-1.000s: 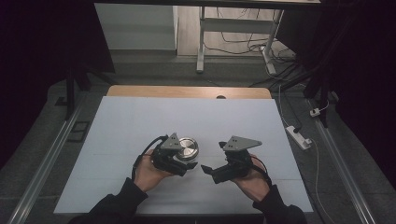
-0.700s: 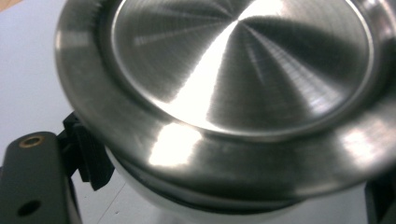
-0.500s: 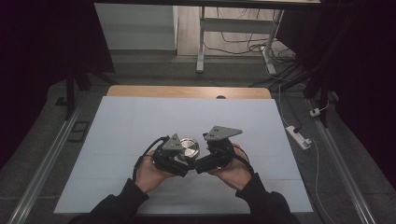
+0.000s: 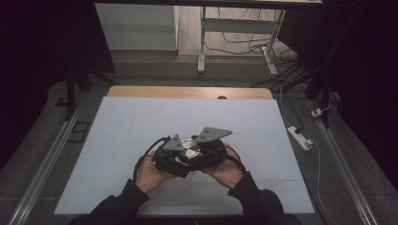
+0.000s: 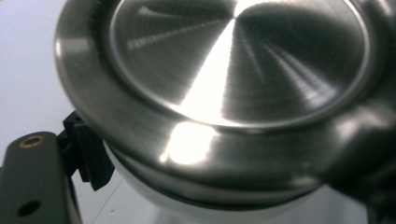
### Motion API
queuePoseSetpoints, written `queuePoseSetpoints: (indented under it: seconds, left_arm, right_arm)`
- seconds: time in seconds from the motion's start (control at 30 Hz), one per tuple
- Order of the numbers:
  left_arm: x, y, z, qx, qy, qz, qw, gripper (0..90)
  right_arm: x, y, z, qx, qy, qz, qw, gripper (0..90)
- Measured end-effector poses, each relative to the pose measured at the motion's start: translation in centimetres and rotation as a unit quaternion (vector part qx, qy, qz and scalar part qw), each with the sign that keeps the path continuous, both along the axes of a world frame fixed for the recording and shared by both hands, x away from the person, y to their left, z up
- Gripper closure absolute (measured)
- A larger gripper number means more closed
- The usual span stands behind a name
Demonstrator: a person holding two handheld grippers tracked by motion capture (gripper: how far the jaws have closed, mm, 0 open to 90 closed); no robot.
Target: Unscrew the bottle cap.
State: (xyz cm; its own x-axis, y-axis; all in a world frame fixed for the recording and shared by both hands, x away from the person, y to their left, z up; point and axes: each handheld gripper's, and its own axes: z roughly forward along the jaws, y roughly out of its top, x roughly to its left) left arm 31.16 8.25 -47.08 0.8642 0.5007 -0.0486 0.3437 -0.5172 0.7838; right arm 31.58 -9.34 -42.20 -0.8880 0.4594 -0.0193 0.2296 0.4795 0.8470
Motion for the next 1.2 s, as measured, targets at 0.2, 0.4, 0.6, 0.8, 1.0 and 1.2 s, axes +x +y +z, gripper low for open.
queuePoseSetpoints:
  seconds: [0.2, 0.4, 0.6, 0.8, 1.0, 1.2]
  left_arm:
    - [0.0, 0.1, 0.0, -0.003, 0.003, -0.026, 0.9996, 15.4]
    - [-0.1, 0.2, 0.0, -0.021, 0.008, -0.082, 0.9964, 15.4]
    - [-0.2, 0.2, 0.2, -0.021, 0.003, -0.062, 0.9978, 15.4]
    - [-0.1, 0.5, 0.3, -0.016, 0.002, -0.007, 0.9998, 15.4]
    - [-0.3, 0.1, 0.4, -0.004, -0.003, 0.002, 1.0, 15.4]
    - [-0.4, 0.3, 0.6, -0.014, -0.003, -0.036, 0.9993, 15.4]
  right_arm:
    - [0.6, -0.6, 0.2, -0.001, 0.011, 0.052, 0.9986, 19.7]
    - [1.6, -1.8, 0.0, 0.02, 0.023, 0.143, 0.9892, 19.6]
    - [1.3, -2.0, 0.6, 0.017, 0.031, 0.134, 0.9903, 7.8]
    - [0.0, -1.4, 1.2, 0.0, 0.006, 0.046, 0.9989, 5.5]
    - [-0.8, 0.0, 0.5, -0.009, -0.019, 0.005, 0.9998, 16.5]
    - [-0.7, -0.3, 0.9, -0.01, -0.018, 0.03, 0.9994, 19.8]
